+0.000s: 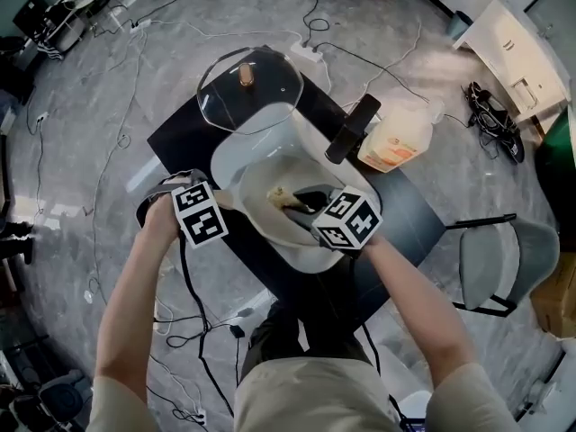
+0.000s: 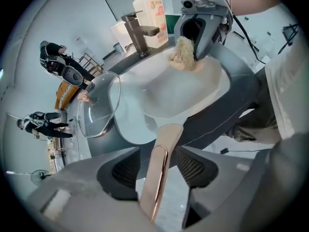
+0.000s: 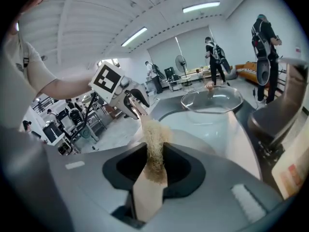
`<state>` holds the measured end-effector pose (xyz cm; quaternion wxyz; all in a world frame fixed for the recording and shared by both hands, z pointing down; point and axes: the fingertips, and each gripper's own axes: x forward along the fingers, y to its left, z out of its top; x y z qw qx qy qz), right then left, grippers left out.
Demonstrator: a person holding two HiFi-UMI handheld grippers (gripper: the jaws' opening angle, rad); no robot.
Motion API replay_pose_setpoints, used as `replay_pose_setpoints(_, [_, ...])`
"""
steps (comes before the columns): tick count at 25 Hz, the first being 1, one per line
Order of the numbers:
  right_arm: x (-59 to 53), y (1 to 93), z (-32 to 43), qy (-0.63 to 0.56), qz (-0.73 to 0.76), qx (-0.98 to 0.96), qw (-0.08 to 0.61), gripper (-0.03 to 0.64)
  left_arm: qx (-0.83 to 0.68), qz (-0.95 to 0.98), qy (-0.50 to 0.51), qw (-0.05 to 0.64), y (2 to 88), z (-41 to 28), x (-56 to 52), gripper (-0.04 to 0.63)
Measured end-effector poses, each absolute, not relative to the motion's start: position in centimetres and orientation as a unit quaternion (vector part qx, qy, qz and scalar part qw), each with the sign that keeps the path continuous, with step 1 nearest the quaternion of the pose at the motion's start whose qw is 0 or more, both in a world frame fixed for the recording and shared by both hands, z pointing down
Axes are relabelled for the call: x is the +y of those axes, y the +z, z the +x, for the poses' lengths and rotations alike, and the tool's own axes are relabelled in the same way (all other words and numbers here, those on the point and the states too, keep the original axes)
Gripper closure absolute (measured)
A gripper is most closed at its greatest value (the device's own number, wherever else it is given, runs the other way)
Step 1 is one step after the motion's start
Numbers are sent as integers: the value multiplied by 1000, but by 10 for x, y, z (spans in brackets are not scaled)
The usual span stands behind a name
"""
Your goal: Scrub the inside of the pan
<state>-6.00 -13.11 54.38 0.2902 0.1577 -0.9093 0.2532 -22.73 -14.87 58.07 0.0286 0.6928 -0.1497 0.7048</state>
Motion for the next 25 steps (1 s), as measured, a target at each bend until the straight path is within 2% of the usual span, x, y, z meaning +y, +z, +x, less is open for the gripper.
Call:
replay_pose_setpoints(6, [-136, 479, -34, 216, 225, -921, 233, 509, -218, 732, 646, 16, 515, -211, -148, 353])
replay_pose_setpoints(11, [-121, 404, -28, 151, 243, -936, 206, 508, -276, 777, 565, -16, 437, -188, -141, 416])
replay_pose_setpoints(14, [-113, 358, -26, 115, 260, -942, 178, 508, -308, 797, 518, -45, 393, -176, -136, 425])
replay_pose_setpoints(19, [-100, 278, -14, 77, 300, -946, 91, 508, -376, 823, 417, -85, 314, -156, -126, 437])
replay_pose_setpoints(22, [-83, 233, -7, 62, 313, -947, 45, 508, -406, 835, 353, -119, 263, -146, -115, 482])
replay_pose_setpoints(25, [-66, 195, 2, 39, 325, -945, 13, 508, -417, 845, 301, -146, 219, -135, -101, 489])
